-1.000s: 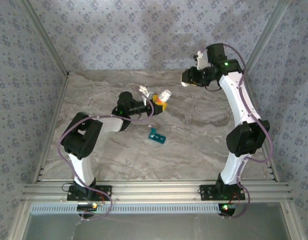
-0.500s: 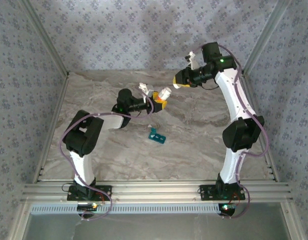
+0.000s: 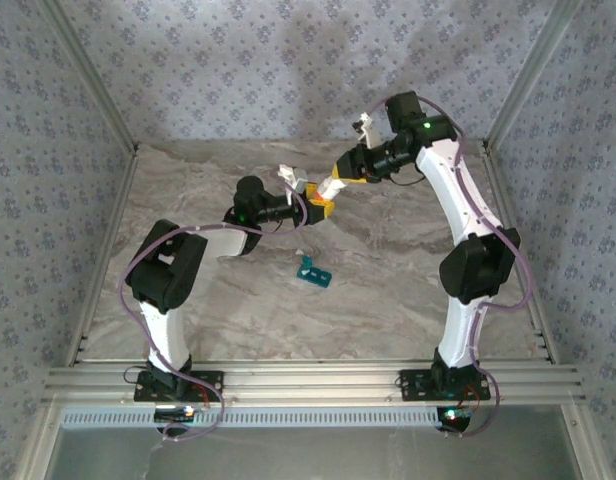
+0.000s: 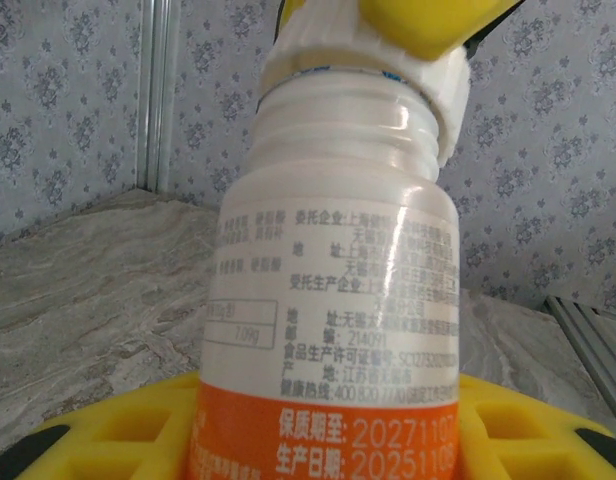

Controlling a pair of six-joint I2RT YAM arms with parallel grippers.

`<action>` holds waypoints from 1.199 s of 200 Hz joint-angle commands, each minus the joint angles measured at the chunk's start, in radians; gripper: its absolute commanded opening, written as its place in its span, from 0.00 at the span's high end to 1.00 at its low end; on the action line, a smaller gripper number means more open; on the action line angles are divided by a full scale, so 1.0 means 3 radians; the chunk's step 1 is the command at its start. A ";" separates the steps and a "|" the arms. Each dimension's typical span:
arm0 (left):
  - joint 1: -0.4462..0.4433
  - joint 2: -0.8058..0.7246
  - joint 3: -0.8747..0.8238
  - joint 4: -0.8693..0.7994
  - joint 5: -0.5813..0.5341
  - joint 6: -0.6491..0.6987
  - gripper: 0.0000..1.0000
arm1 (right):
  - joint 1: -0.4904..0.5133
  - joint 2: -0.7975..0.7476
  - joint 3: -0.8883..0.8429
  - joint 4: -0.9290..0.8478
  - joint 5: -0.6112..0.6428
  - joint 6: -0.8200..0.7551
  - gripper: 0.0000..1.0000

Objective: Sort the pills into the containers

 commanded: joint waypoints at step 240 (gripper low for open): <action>0.0090 -0.0130 0.0608 -0.1255 0.1121 0.0479 1.00 | 0.0155 0.0165 0.0186 -0.0813 -0.0182 -0.0970 0.65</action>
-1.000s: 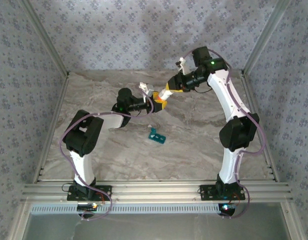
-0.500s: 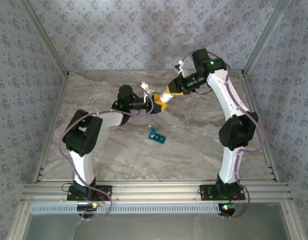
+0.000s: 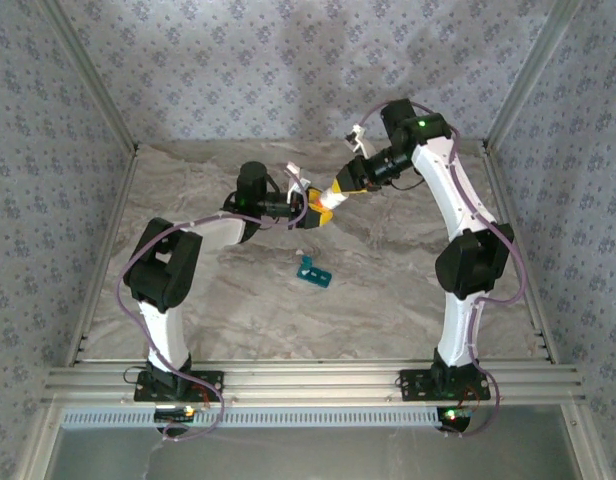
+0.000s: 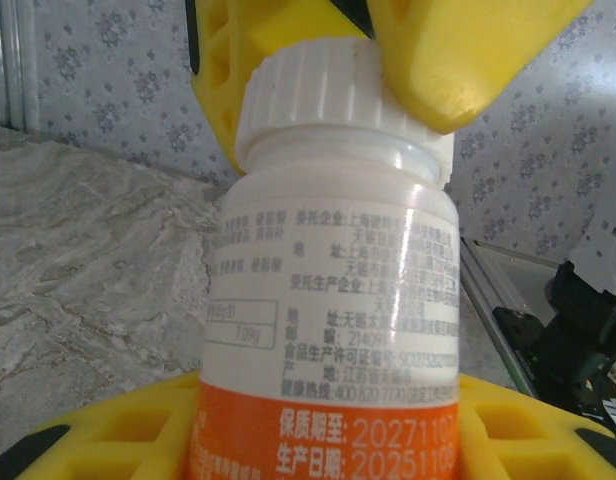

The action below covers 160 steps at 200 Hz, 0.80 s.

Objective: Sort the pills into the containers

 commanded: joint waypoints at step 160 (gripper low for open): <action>-0.0054 -0.0181 0.0177 0.0127 -0.0178 0.0072 1.00 | 0.0207 0.0143 -0.0138 0.0013 -0.0336 0.0463 0.62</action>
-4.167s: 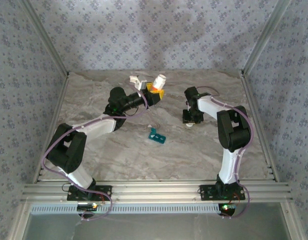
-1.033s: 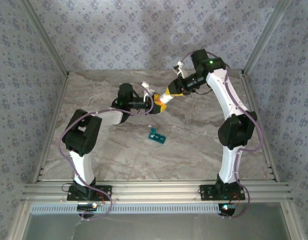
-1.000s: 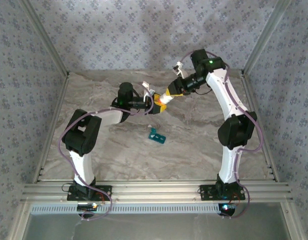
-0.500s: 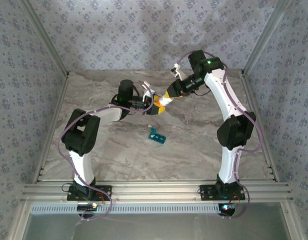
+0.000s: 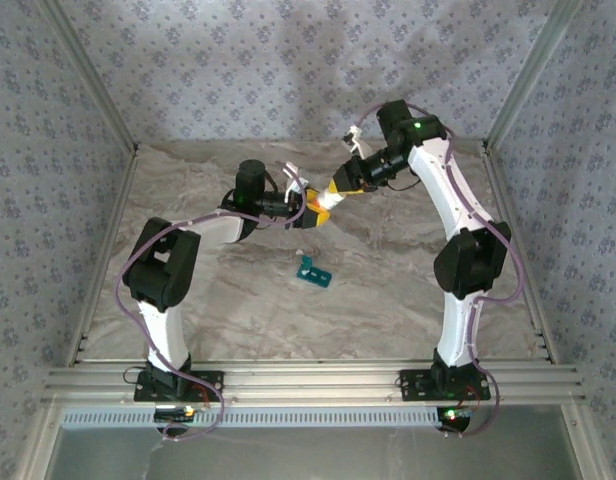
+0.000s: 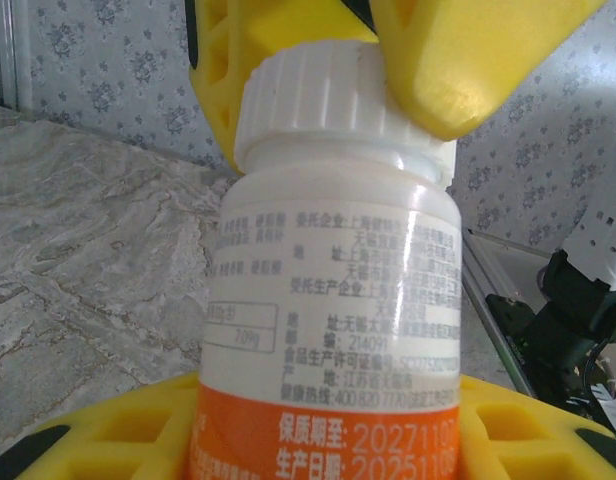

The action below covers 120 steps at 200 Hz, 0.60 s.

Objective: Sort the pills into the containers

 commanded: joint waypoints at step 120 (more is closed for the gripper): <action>-0.0102 -0.0196 0.0091 0.0181 -0.0307 0.0069 1.00 | 0.0029 -0.0032 -0.0086 0.0278 -0.0151 0.0760 0.43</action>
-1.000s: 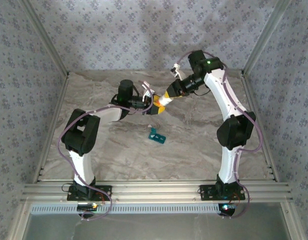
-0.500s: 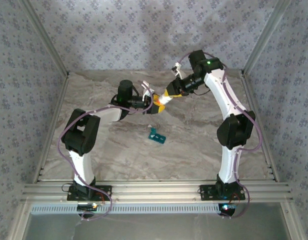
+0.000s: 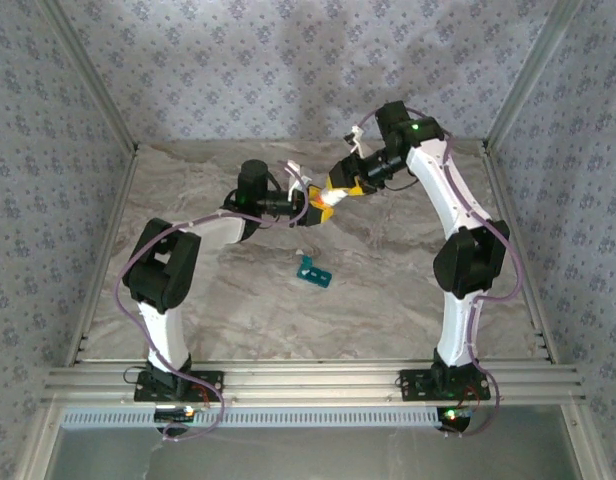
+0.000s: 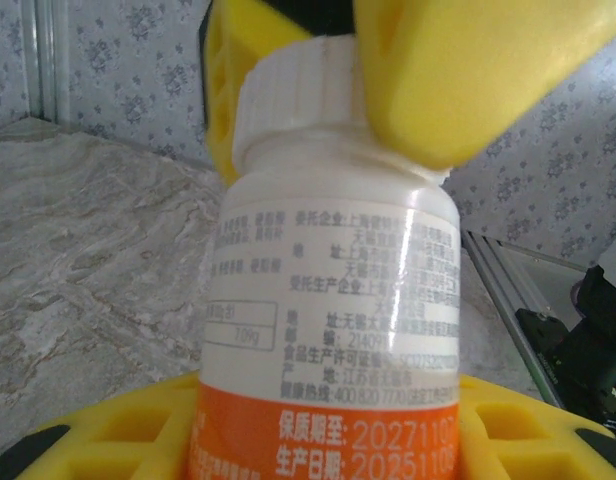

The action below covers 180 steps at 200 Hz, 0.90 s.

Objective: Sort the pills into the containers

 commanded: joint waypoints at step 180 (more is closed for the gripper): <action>-0.0092 0.0001 -0.0244 0.1580 -0.0772 -0.0776 1.00 | -0.0633 -0.1007 -0.1154 0.2396 0.0161 0.1767 0.22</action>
